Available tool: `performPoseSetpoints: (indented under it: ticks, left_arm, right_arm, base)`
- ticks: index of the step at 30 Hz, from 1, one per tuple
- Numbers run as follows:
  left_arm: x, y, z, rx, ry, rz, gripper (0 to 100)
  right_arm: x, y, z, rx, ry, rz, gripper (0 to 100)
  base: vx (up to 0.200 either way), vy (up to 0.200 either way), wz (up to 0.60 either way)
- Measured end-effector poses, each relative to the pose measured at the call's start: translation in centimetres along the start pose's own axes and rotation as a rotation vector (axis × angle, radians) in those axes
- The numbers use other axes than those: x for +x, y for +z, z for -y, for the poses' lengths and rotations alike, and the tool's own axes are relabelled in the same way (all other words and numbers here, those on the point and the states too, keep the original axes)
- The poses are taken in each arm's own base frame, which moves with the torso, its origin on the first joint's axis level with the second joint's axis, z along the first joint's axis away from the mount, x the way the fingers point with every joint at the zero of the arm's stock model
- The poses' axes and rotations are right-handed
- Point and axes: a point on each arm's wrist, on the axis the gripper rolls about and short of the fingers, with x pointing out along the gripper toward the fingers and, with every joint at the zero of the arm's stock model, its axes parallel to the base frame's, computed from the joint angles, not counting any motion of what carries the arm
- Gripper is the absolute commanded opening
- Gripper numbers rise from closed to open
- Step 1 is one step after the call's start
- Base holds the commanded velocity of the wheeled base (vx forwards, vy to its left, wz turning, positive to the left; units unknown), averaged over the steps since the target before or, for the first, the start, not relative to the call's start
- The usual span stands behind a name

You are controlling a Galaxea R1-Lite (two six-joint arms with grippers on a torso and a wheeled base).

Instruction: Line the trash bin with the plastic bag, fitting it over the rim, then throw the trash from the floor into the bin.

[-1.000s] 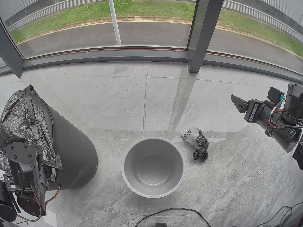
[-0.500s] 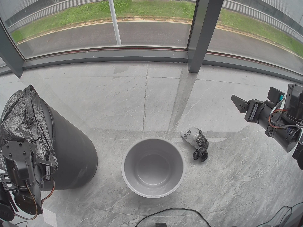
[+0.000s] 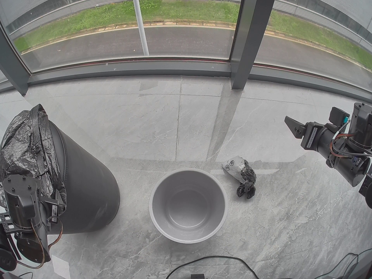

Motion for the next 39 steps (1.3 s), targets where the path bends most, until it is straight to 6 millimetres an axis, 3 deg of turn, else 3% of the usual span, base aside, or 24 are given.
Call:
performPoseSetpoints:
  ticks: [14, 15, 39]
  left_arm:
    - [0.1, -0.4, 0.2, 0.046, -0.008, -0.025, 100]
    - [0.1, -0.4, 0.2, 0.046, -0.009, -0.026, 0]
    - [-0.4, -1.3, 0.2, 0.094, -0.046, -0.021, 0]
  right_arm:
    - [0.0, 0.0, 0.1, 0.0, -0.004, 0.001, 100]
    - [0.0, 0.0, 0.1, 0.001, -0.003, 0.001, 100]
    - [-0.1, 0.4, 0.2, 0.009, -0.003, 0.023, 100]
  base:
    - [0.0, 0.0, 0.0]
    - [0.0, 0.0, 0.0]
    - [0.0, 0.0, 0.0]
